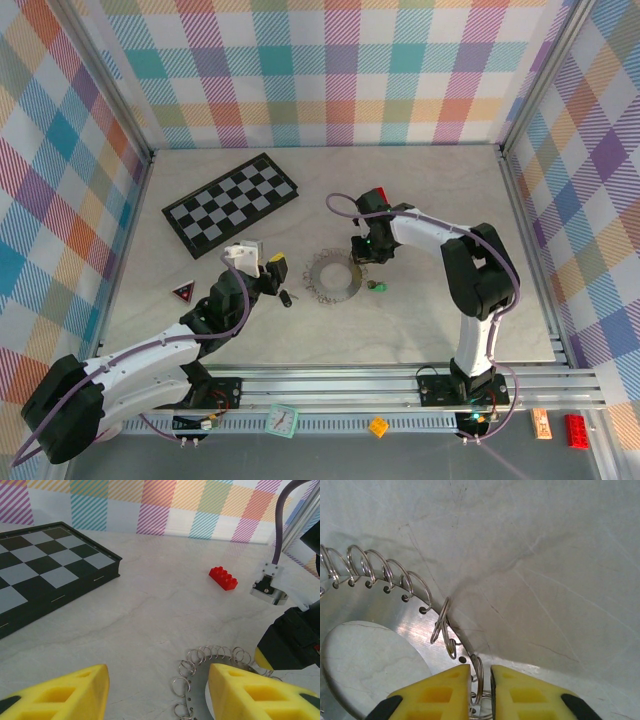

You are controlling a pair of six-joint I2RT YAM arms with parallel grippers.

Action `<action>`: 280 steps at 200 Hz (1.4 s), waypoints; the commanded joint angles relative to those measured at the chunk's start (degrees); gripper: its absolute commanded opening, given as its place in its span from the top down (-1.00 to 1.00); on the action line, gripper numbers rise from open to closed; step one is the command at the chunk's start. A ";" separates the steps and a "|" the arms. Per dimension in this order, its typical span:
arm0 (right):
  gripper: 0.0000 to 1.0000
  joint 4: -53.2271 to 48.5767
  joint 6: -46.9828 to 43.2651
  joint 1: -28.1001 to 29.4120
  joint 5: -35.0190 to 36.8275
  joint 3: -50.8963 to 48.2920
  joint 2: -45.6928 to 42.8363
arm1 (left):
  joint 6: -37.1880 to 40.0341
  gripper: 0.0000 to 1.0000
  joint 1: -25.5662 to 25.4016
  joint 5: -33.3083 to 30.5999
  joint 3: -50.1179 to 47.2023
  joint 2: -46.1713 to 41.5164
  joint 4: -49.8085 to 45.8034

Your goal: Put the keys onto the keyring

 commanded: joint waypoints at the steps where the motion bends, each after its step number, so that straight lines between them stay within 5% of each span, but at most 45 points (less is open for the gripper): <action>1: 0.68 -1.11 0.21 -0.35 -1.17 2.10 1.29 | -0.34 -0.08 0.56 -0.81 1.12 -0.71 1.11; 115: 0.72 -2.52 -0.15 -0.60 -1.70 3.17 2.68 | -0.16 -0.07 0.58 -0.74 1.28 -0.62 1.16; 160: 0.91 -2.36 -0.67 -0.60 -2.03 3.39 1.55 | 0.14 -0.07 0.53 -0.74 1.36 -0.67 1.06; 280: 1.00 -0.73 -15.78 0.49 -7.59 -0.84 -17.34 | 9.08 -0.07 0.54 0.48 2.41 -6.55 -2.36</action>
